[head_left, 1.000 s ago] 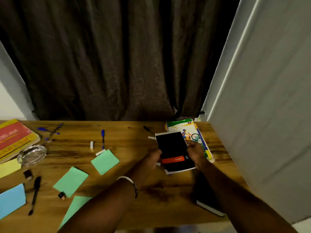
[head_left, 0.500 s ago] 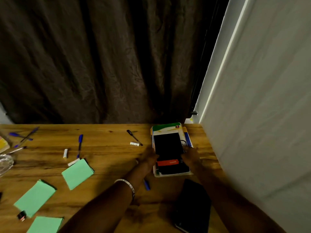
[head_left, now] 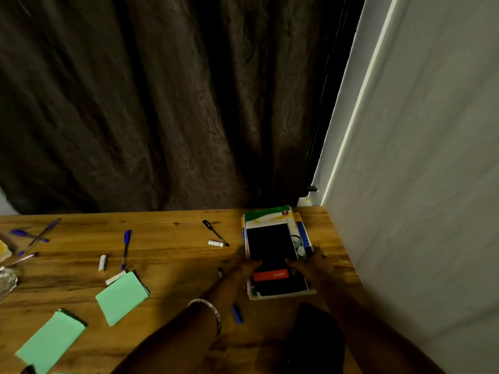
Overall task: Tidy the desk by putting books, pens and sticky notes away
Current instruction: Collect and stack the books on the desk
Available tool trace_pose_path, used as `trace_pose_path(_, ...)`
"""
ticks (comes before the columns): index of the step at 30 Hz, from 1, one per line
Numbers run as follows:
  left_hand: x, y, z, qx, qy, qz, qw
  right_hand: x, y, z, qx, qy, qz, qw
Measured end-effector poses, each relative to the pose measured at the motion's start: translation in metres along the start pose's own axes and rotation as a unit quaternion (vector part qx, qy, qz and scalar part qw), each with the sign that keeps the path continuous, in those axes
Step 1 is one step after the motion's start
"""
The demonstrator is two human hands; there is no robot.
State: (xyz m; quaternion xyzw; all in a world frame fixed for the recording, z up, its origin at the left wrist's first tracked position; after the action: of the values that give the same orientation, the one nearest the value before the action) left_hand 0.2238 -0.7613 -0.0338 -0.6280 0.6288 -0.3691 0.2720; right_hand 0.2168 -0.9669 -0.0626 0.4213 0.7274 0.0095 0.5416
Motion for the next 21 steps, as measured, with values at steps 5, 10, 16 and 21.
trace_pose_path(5,-0.002,-0.004,0.007,0.013,0.024,-0.08,0.996,-0.001,-0.016,0.025,0.002,0.074,0.151,0.986)
trace_pose_path(10,-0.001,0.002,0.003,0.003,0.051,-0.104,0.993,0.005,-0.022,0.031,0.01,0.107,0.196,0.975)
trace_pose_path(16,0.007,-0.008,0.001,-0.006,0.062,-0.113,0.992,-0.015,-0.006,0.013,-0.039,0.114,0.221,0.968)
trace_pose_path(21,0.013,-0.01,-0.005,-0.011,0.056,-0.146,0.988,-0.023,0.002,-0.013,-0.013,0.165,0.251,0.954)
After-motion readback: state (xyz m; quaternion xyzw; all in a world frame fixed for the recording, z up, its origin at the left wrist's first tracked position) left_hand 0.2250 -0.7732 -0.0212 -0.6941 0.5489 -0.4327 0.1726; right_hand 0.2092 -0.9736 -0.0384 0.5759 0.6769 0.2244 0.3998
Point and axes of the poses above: each hand's wrist, its own z-axis towards the middle knuckle, its own x-axis out of the palm, y = z × x, the point moved 1 cm from there along z, towards the middle knuckle, and after that the axes turned 13 degrees about -z, right-handed, at the moved point
